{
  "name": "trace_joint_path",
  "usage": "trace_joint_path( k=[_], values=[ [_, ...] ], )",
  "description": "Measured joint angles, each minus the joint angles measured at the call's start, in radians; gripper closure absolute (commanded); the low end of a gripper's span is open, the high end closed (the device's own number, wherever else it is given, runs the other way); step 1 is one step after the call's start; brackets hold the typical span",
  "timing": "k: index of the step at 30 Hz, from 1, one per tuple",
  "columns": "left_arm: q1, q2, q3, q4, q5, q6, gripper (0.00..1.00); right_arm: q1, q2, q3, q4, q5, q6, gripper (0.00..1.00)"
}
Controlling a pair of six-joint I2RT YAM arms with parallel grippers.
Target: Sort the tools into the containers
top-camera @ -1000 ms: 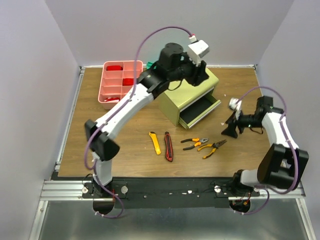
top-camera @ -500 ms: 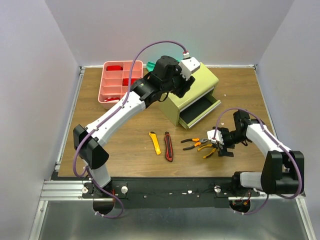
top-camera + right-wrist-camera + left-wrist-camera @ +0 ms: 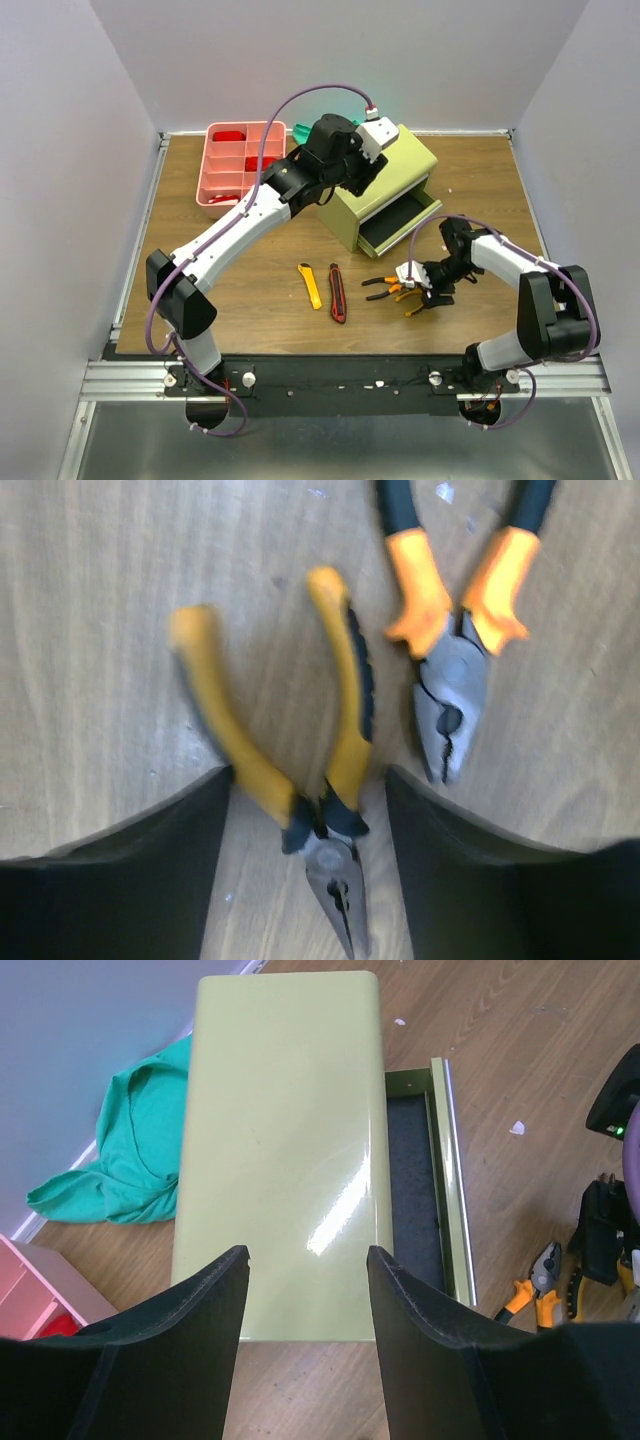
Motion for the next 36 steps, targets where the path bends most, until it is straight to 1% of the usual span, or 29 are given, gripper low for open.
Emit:
trace_joint_path(
  k=[1, 2, 3, 5, 7, 9, 10, 11, 13, 15, 16, 18, 19, 20, 23, 27, 30, 32, 36],
  values=[
    [0.0, 0.0, -0.002, 0.0, -0.002, 0.001, 0.39, 0.014, 0.007, 0.003, -0.003, 0.012, 0.002, 0.66],
    [0.0, 0.0, -0.003, -0.001, -0.002, 0.002, 0.39, 0.023, 0.014, 0.006, -0.011, 0.016, 0.008, 0.84],
    [0.002, 0.0, -0.004, -0.002, -0.003, 0.002, 0.39, 0.026, 0.018, 0.01, -0.014, 0.021, 0.013, 0.9],
    [0.008, 0.0, -0.005, -0.001, -0.004, 0.002, 0.39, 0.029, 0.022, 0.023, -0.022, 0.05, 0.013, 0.99],
    [0.013, 0.0, -0.005, -0.001, -0.004, 0.0, 0.39, 0.026, -0.001, 0.018, -0.021, 0.067, 0.006, 0.99],
    [0.021, 0.0, -0.005, 0.001, -0.004, -0.001, 0.39, 0.027, -0.071, -0.018, -0.006, 0.074, -0.011, 0.99],
    [0.027, 0.0, -0.005, 0.0, -0.004, -0.004, 0.39, 0.026, -0.101, -0.02, -0.048, 0.068, -0.014, 1.0],
    [0.034, 0.0, -0.005, 0.0, -0.004, -0.005, 0.39, 0.027, -0.182, -0.023, -0.053, 0.072, -0.015, 1.0],
    [0.043, 0.0, -0.005, 0.001, -0.004, -0.007, 0.39, 0.031, -0.253, -0.024, -0.113, 0.066, -0.01, 0.99],
    [0.052, 0.0, -0.005, 0.002, -0.004, -0.008, 0.39, 0.033, -0.283, -0.002, -0.154, 0.061, 0.003, 1.0],
    [0.055, 0.0, -0.005, 0.001, -0.004, -0.01, 0.39, 0.033, -0.293, 0.025, -0.174, 0.055, 0.01, 0.99],
    [0.064, 0.0, -0.005, 0.002, -0.004, -0.012, 0.39, 0.033, -0.297, 0.116, -0.206, 0.039, 0.031, 0.85],
    [0.066, 0.0, -0.005, 0.002, -0.004, -0.015, 0.39, 0.033, -0.294, 0.153, -0.209, 0.034, 0.039, 0.77],
    [0.067, 0.0, -0.005, 0.001, -0.004, -0.016, 0.39, 0.033, -0.291, 0.186, -0.208, 0.031, 0.043, 0.61],
    [0.068, 0.0, -0.002, 0.002, -0.002, -0.023, 0.39, 0.033, -0.262, 0.247, -0.205, 0.023, 0.049, 0.51],
    [0.068, 0.0, -0.002, 0.002, -0.002, -0.027, 0.38, 0.036, -0.211, 0.194, -0.2, 0.017, 0.015, 0.48],
    [0.07, -0.002, -0.005, 0.004, -0.003, -0.026, 0.38, 0.049, -0.198, 0.072, -0.189, 0.029, -0.051, 0.46],
    [0.072, -0.007, -0.014, 0.008, -0.004, -0.025, 0.38, 0.056, -0.193, 0.024, -0.189, 0.034, -0.083, 0.47],
    [0.076, -0.02, -0.031, 0.009, -0.006, -0.021, 0.38, 0.07, -0.175, -0.014, -0.185, 0.04, -0.116, 0.47]
  ],
)
